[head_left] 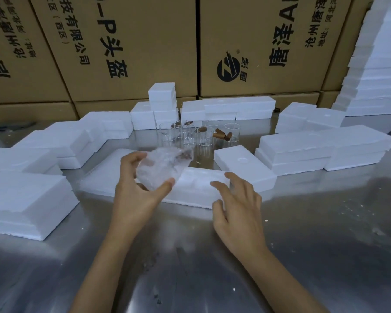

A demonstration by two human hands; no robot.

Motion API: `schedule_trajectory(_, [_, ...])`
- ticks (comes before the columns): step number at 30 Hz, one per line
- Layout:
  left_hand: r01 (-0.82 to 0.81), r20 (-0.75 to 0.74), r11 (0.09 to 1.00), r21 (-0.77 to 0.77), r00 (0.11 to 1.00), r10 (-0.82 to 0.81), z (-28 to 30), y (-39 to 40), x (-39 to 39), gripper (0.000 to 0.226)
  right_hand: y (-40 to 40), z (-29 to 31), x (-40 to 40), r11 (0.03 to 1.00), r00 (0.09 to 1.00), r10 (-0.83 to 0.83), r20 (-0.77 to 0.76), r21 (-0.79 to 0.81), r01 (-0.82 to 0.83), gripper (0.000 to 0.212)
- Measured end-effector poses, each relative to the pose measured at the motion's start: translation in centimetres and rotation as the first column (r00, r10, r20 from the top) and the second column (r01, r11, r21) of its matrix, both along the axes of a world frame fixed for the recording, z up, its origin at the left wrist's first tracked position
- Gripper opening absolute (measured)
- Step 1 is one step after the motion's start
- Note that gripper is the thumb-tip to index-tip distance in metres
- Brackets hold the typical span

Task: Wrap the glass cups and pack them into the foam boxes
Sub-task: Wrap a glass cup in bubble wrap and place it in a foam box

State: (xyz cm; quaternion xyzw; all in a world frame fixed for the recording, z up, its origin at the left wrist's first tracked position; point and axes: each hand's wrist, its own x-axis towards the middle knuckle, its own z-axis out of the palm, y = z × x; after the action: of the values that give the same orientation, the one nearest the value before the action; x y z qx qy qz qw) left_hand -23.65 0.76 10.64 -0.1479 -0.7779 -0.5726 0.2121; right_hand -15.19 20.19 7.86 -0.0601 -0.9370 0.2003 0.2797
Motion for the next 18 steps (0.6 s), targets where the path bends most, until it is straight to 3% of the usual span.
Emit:
schedule_trajectory(2, [0.022,0.05,0.997,-0.068,0.999,-0.019,1.3,0.2,-1.7,0.084,0.2,-0.3,-0.4,0.999,0.997,0.007,0.081,0.041,-0.01,0.034])
schedule_trajectory(6, [0.171,0.158,0.954,-0.246,0.978,-0.135,2.7,1.5,-4.7,0.073,0.6,-0.6,-0.8,0.999,0.996,0.019,0.091,0.048,-0.023,0.028])
schedule_trajectory(10, [0.229,0.253,0.938,-0.259,0.954,-0.163,0.3,2.1,-5.8,0.072,0.6,-0.6,-1.0,0.999,0.996,0.029,0.085,0.033,-0.032,0.028])
schedule_trajectory(18, [0.267,0.276,0.927,-0.264,0.942,-0.192,-1.2,2.1,-5.9,0.075,1.0,-0.7,-1.3,0.995,0.991,0.09,0.1,-0.053,-0.085,0.032])
